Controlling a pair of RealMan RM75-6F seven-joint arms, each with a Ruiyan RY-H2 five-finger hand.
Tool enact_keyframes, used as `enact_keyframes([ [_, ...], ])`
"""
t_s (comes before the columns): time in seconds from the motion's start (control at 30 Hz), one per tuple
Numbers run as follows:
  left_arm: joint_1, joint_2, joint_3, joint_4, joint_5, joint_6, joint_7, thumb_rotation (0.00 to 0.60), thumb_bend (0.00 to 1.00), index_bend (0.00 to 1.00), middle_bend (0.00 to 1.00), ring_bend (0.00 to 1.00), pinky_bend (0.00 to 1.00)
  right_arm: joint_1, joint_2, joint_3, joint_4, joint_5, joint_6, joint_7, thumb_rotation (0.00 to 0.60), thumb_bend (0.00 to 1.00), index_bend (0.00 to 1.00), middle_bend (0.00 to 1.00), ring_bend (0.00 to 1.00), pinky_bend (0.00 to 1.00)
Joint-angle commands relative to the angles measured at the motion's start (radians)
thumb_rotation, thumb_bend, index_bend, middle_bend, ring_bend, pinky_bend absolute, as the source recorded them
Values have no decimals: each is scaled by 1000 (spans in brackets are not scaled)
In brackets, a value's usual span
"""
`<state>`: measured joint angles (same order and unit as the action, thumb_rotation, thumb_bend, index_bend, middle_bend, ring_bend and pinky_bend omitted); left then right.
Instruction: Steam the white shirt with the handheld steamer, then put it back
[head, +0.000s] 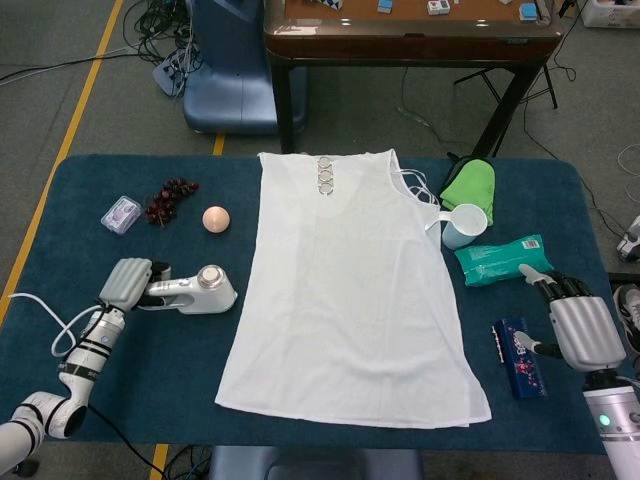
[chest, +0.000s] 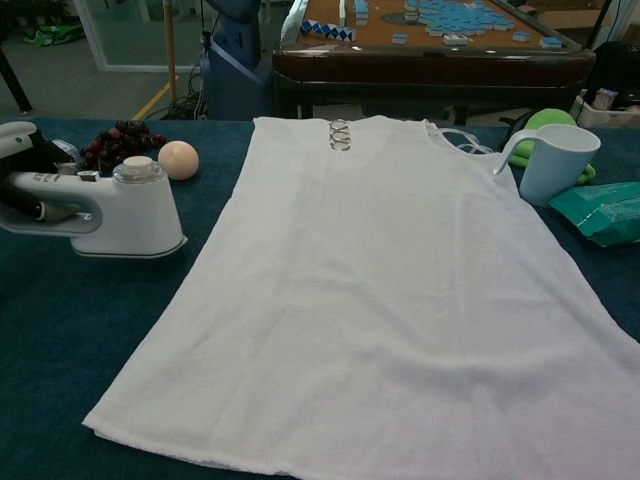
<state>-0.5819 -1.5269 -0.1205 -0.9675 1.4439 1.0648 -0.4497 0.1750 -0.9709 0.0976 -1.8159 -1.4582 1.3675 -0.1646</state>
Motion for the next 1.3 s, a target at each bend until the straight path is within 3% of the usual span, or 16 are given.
enact_keyframes([
  [0.03,-3,14,-1,-27,16,23,-41,600,253,852,961,819,772,13,0,-4,-7,-9,-19,-3,600,115,147,292,197,242],
  [0.27,-4,33,3,-109,64,94,-61,600,252,852,961,819,772,92,-7,-19,-26,-54,-142,2,600,151,147,292,197,242],
  [0.47,-20,35,-3,-214,89,127,-10,600,252,852,961,819,772,196,-48,-12,-33,-83,-275,19,600,298,146,292,197,242],
  [0.67,-50,-14,-2,-234,112,130,79,600,253,852,961,819,772,294,-119,-6,-20,-71,-407,22,600,493,146,291,198,242],
  [0.83,-79,-78,6,-202,124,112,135,600,252,852,961,819,772,390,-165,-8,-3,-28,-557,-1,600,753,144,237,160,228],
  [0.9,-89,-103,7,-186,122,102,143,600,252,852,961,819,772,433,-174,-8,6,-8,-627,-3,600,853,99,197,120,195],
  [1.03,-103,-152,6,-139,119,96,160,600,252,852,961,819,772,472,-205,-2,29,21,-665,15,584,950,27,171,71,115],
  [1.1,-111,-179,3,-110,113,93,164,600,252,852,961,819,772,487,-221,-8,45,16,-681,30,507,933,20,165,62,88],
  [1.13,-114,-190,1,-99,110,89,163,600,252,852,961,819,772,492,-226,-13,52,11,-686,34,432,898,19,163,58,74],
  [1.2,-122,-210,-2,-78,101,76,157,600,252,852,961,819,772,499,-236,-29,64,-4,-690,36,353,819,19,163,57,55],
  [1.3,-136,-235,-7,-44,92,62,149,600,253,852,961,819,772,498,-245,-56,72,-25,-687,38,283,661,19,163,56,43],
])
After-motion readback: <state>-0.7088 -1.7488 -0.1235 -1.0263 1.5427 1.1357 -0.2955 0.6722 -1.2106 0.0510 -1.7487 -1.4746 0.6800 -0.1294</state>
